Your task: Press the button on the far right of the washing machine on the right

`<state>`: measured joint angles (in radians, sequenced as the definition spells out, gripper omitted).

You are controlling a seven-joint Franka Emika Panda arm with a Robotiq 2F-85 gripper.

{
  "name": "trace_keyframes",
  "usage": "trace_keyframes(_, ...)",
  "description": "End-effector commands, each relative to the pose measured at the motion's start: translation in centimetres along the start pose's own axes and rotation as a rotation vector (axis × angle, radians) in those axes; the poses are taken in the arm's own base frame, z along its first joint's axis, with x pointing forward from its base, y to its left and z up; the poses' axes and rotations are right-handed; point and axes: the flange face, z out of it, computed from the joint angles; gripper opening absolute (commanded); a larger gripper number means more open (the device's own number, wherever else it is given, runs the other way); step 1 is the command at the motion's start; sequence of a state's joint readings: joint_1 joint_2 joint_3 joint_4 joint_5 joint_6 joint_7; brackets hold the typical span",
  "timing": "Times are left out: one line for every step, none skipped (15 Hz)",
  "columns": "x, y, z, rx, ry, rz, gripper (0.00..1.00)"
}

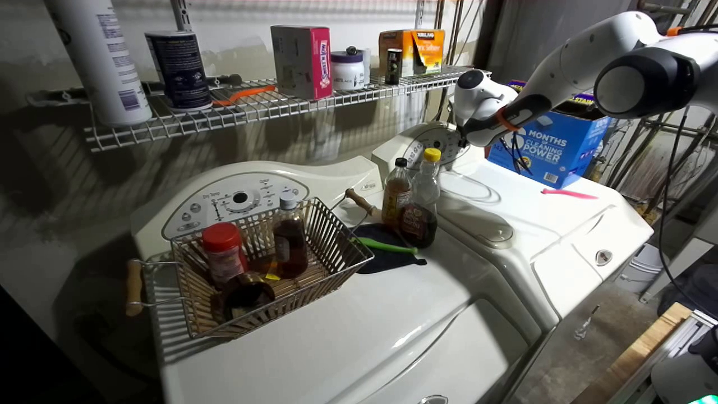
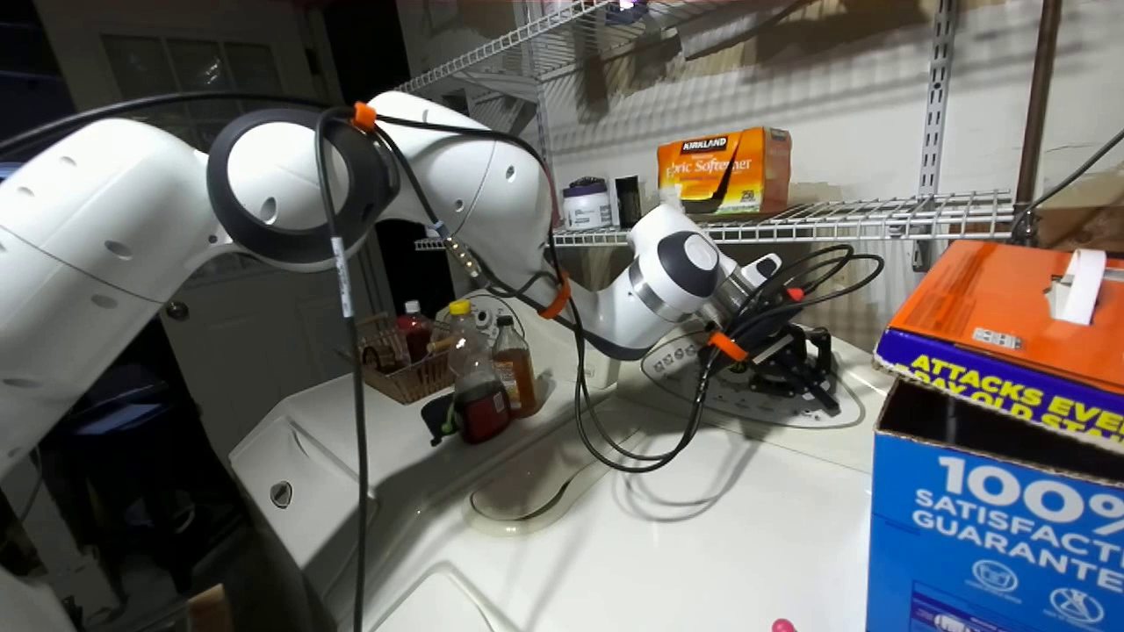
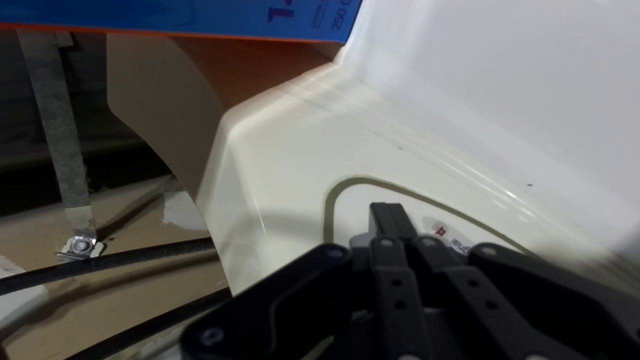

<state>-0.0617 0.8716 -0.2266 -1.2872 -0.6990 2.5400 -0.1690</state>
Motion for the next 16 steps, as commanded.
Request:
trace_keyframes(0.8, 0.4, 0.8, -0.017, 0.015, 0.009, 0.00)
trace_keyframes(0.9, 0.3, 1.0, -0.018, 0.015, 0.013, 0.00)
trace_keyframes(0.9, 0.3, 1.1, -0.014, 0.017, 0.018, 0.00)
trace_keyframes(0.9, 0.2, 1.2, -0.013, 0.025, 0.021, 0.00)
trace_keyframes(0.9, 0.2, 1.5, -0.015, 0.029, 0.024, 0.00)
trace_keyframes(1.0, 0.2, 1.6, -0.012, 0.034, 0.032, 0.00)
trace_keyframes(1.1, 0.1, 1.6, 0.005, 0.052, 0.053, 0.00)
trace_keyframes(1.3, 0.1, 1.7, 0.003, 0.075, 0.066, 0.00)
trace_keyframes(1.4, 0.0, 1.8, 0.008, 0.091, 0.088, 0.00)
trace_keyframes(1.5, -0.1, 1.9, 0.005, 0.105, 0.092, 0.00)
trace_keyframes(1.4, -0.2, 2.1, 0.011, 0.108, 0.101, 0.00)
trace_keyframes(1.2, -0.2, 2.1, 0.009, 0.091, 0.090, 0.00)
trace_keyframes(1.0, -0.1, 1.9, 0.013, 0.059, 0.074, 0.00)
trace_keyframes(0.4, 0.0, 1.4, 0.035, 0.009, 0.041, 0.00)
trace_keyframes(0.1, 0.4, 0.7, 0.047, -0.015, 0.030, 0.00)
trace_keyframes(-0.3, 0.5, 0.0, 0.067, -0.040, 0.014, 0.23)
